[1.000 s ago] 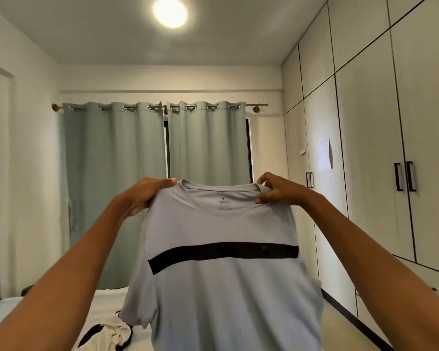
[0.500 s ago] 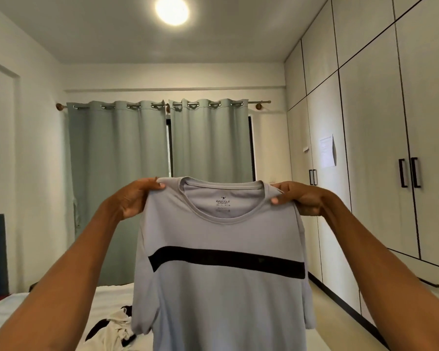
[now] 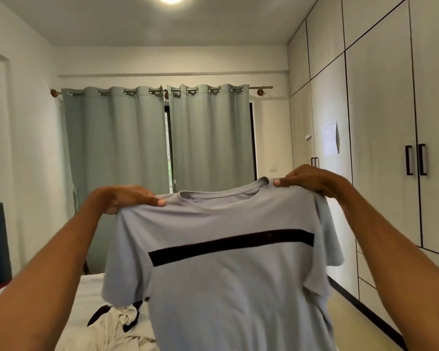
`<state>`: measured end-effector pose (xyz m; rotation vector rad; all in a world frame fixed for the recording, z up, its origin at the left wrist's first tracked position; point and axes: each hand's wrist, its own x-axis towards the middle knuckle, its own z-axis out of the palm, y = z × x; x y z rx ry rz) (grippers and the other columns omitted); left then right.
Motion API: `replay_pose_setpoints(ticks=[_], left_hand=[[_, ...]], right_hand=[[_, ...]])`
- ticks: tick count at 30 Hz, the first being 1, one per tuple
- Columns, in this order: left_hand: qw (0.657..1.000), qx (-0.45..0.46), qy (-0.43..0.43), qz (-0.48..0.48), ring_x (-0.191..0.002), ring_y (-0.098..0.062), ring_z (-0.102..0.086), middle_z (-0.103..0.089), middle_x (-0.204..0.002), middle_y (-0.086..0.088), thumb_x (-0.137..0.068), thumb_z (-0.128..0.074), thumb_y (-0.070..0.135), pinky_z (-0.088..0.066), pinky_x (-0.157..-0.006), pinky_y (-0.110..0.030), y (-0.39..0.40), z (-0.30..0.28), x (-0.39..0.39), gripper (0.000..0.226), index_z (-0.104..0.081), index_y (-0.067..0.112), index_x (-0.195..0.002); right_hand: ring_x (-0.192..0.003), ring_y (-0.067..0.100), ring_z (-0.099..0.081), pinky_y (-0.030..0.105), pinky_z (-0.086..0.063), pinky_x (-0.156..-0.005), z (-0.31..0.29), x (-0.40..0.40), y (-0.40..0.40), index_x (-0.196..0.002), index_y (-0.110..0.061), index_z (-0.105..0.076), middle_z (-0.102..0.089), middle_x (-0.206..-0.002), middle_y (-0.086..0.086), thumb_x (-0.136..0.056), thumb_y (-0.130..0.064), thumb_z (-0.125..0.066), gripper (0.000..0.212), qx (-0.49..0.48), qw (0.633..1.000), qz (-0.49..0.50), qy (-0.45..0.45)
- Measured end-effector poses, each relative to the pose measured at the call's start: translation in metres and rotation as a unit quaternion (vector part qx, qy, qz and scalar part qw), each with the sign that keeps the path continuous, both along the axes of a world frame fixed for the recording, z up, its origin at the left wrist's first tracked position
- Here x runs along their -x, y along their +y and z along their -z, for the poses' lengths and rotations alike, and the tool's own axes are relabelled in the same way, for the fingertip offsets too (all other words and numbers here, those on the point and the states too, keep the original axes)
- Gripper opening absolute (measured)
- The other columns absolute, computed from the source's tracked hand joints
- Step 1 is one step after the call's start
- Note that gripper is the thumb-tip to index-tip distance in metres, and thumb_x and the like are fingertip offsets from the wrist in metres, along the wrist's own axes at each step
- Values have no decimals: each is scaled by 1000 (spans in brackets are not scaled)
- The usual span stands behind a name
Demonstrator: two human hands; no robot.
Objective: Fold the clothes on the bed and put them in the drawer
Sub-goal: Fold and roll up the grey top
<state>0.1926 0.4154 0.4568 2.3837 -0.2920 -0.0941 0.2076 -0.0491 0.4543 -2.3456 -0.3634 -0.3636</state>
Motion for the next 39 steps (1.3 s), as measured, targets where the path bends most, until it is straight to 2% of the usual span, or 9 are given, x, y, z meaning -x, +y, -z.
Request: replay_pose_setpoints(ticks=[5,9,12,14,16,20,25,31,39], left_hand=[[992,86,86,36,-69,-18,-67,-70,-81,-13,-78,-83,23,-54,-58,-26,16,18,-18,22,-74,3,-85],[992,-12,127,-13,-46,-7,-28,-45,-56,4,-75,-84,25,-22,-41,-17,10,40,-68,22,-67,12,-81],[990,-42,116,-67,-39,-7,-33,-45,-61,3,-87,-74,19,-18,-33,-14,-7,62,-117,19,-58,10,-88],[989,21,96,-109,-48,-14,-60,-52,-67,-5,-93,-67,13,-40,-33,-18,-21,74,-155,15,-56,3,-91],[982,93,6,-167,-72,-30,-69,-62,-83,-18,-98,-59,10,-61,-62,-34,-37,81,-191,13,-58,-4,-98],[905,63,-314,-281,-97,-40,-60,-64,-108,-29,-100,-47,14,-41,-75,-41,-63,61,-257,20,-62,0,-100],[834,163,-472,-237,-86,-30,-58,-63,-90,-14,-96,-52,7,-33,-72,-26,-69,14,-302,10,-62,4,-97],[838,155,-470,-231,-83,-19,-53,-60,-89,-8,-99,-53,10,-29,-64,-16,-68,35,-299,13,-64,5,-102],[916,111,-320,-217,-89,-23,-57,-65,-96,-8,-99,-51,9,-35,-73,-27,-64,214,-234,17,-67,9,-99]], right_hand=[[-89,24,-70,37,-55,-84,9,-14,-31,-90,-10,-78,-74,-97,13,-93,-29,-67,22,10,974,-131,186],[-77,15,-58,22,-49,-61,28,-63,-32,-100,-13,-78,-71,-97,5,-93,-21,-70,13,94,957,-75,265],[-75,19,-68,25,-58,-65,50,-119,-23,-116,-1,-71,-71,-107,11,-95,-10,-66,22,97,944,-20,315],[-79,27,-71,30,-61,-70,66,-166,-15,-115,3,-68,-68,-112,19,-97,-5,-60,21,92,958,43,267],[-89,32,-67,36,-54,-73,72,-210,-4,-112,0,-68,-66,-118,23,-98,-10,-54,23,117,981,118,100],[-105,36,-58,44,-47,-92,46,-279,20,-119,-10,-60,-58,-120,17,-101,-13,-38,29,-10,962,173,-211],[-103,28,-56,46,-48,-94,-22,-324,20,-108,-13,-61,-60,-114,8,-95,-8,-39,26,-105,904,130,-394],[-102,24,-53,45,-52,-86,-2,-332,11,-103,-31,-52,-56,-109,-5,-100,-14,-36,23,-57,907,112,-401],[-93,29,-55,51,-50,-84,184,-276,-1,-100,-26,-56,-57,-106,1,-98,-18,-37,21,9,962,136,-235]])
